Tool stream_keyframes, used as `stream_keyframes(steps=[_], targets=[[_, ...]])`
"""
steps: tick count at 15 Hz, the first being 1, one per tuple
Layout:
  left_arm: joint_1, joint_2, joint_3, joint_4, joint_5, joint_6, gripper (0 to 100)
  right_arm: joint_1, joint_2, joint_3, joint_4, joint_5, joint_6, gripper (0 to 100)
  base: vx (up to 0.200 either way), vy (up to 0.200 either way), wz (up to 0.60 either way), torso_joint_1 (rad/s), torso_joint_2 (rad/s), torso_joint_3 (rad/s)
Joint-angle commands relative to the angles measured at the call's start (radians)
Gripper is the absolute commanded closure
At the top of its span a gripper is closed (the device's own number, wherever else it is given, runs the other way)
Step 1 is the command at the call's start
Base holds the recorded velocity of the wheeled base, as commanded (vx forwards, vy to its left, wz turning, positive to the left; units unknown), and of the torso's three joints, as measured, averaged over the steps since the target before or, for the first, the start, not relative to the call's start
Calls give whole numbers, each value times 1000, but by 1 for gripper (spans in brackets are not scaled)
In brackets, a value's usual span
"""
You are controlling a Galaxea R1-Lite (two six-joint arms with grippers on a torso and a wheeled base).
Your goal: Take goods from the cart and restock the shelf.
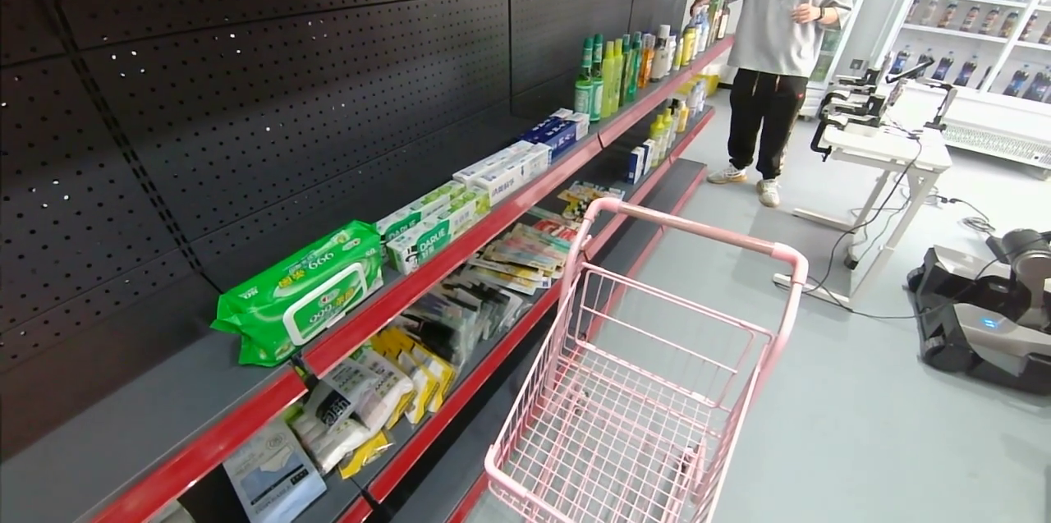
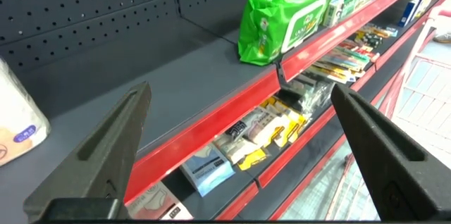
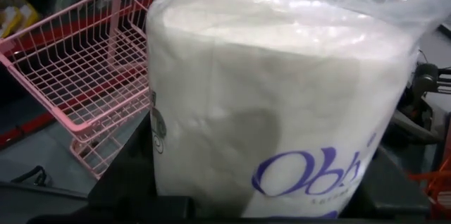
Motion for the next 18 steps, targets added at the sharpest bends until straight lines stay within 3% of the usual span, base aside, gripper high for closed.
stream_keyframes(steps=[1,7,18], targets=[[1,1,0,0,0,-1,0,12,9,0,0,0,-1,100,0,0,0,95,-193,-105],[1,1,0,1,0,-1,0,40,6,1,6,-3,-14,100,0,0,0,37,-84,-41],[1,1,0,0,0,-1,0,63,-1,18,6,-22,-16,100,0,0,600,5,1,1]])
